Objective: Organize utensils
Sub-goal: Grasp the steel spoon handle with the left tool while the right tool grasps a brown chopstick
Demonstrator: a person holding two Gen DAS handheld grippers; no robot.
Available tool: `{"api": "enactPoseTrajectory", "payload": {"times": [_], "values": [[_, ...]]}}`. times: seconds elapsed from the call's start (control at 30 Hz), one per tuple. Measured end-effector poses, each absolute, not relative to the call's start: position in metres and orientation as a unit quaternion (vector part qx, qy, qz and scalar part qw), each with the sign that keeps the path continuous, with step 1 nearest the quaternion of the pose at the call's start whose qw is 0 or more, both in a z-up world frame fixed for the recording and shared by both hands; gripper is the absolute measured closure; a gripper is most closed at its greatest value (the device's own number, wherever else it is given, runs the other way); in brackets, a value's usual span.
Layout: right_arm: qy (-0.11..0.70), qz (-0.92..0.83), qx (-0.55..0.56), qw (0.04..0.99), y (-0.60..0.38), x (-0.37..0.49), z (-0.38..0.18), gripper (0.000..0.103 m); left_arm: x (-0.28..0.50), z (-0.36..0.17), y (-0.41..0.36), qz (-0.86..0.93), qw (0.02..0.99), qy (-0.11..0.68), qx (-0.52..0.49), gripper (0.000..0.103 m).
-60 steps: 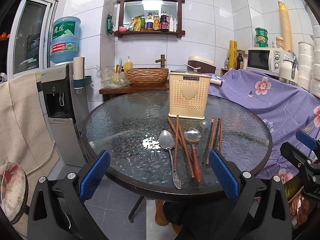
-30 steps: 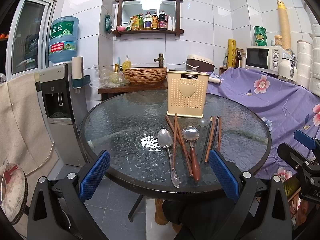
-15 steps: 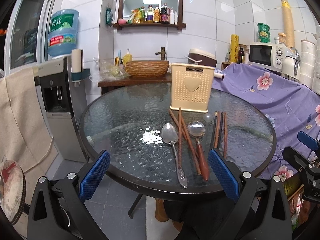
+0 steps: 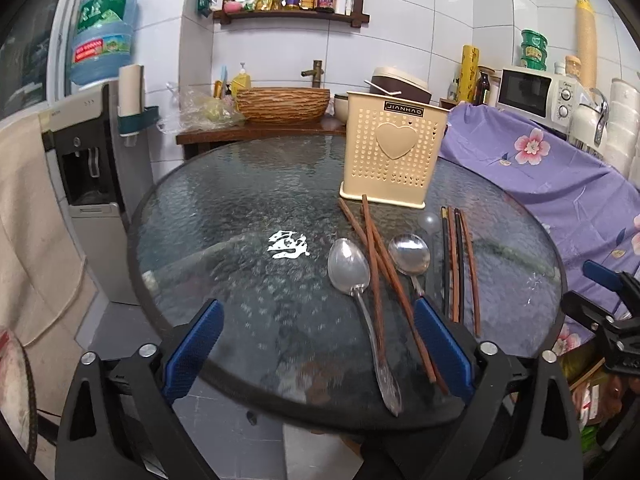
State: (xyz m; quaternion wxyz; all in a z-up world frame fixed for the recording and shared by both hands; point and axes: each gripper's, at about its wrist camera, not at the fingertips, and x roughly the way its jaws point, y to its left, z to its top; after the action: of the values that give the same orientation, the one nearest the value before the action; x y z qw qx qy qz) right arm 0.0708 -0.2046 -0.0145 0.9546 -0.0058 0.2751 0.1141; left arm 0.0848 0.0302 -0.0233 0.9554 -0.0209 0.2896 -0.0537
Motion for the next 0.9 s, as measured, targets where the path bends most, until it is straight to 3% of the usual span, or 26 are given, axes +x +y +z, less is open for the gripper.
{"api": "enactPoseTrajectory", "payload": {"times": [0.13,0.3,0.6,0.9], "values": [[0.31,0.122,0.008,0.943,-0.212,0.108,-0.018,0.02,0.107,-0.023,0.03,-0.067,0.948,0.31,-0.014,0.02],[0.376,0.114,0.051,0.918,-0.227,0.168,-0.027,0.041,0.131,-0.022,0.03,-0.082,0.941,0.327,-0.015,0.027],[0.43,0.082,0.065,0.897,-0.222,0.241,-0.032,0.061,0.161,-0.023,0.029,-0.085,0.935,0.345,-0.005,0.035],[0.46,0.059,0.06,0.884,-0.212,0.27,-0.043,0.072,0.17,-0.035,0.034,-0.091,0.923,0.373,-0.018,0.039]]}}
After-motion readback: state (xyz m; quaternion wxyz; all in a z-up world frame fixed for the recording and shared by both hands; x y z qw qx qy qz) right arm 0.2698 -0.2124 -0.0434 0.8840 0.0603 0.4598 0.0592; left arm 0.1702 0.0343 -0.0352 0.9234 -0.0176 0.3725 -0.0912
